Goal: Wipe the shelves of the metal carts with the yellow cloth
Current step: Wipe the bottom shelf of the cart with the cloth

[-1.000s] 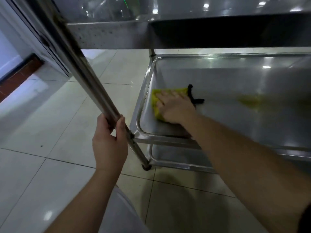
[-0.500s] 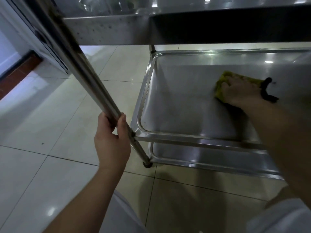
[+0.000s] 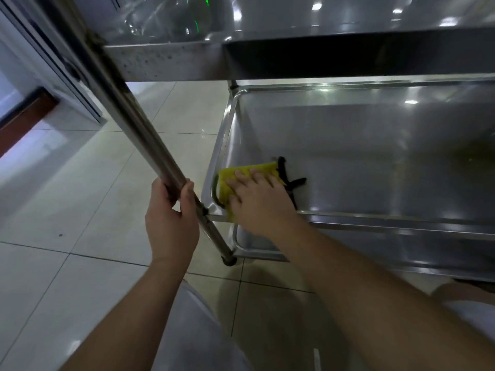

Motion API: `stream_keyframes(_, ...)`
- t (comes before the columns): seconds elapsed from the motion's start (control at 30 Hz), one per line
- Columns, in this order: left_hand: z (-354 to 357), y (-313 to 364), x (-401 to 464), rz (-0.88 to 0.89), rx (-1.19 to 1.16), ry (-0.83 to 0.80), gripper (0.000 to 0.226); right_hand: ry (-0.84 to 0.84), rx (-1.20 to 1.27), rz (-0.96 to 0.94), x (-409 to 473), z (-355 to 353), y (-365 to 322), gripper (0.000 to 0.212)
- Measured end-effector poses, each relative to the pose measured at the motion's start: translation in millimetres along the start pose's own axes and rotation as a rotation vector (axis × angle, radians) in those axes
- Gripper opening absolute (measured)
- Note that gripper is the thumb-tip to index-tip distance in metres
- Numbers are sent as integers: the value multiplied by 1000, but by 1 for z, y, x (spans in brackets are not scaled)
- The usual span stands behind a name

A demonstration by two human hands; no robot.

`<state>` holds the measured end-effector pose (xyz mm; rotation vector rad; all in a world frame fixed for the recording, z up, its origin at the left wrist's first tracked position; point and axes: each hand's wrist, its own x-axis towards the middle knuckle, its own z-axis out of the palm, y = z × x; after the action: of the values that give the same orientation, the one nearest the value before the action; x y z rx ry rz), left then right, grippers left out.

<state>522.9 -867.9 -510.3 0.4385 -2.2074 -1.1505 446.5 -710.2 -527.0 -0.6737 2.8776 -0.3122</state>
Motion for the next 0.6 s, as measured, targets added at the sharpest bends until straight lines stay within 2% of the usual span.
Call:
stream_keyframes(0.2,2,0,-3,2,-21,12,13,108,-126,289,-92,-15,141,75)
stream_keyframes(0.3,3,1,-3,-1,-29,20,15,111,-115,497,-119,-25,193,63)
stream_keyframes(0.43,4,5,-3,-28,-38,16,15,67,-58,556,-101,-27,172,61)
stream_keyframes(0.6,2,13,-6,-57,-19,-2,14,61,-95,258,-55,-8,74,73)
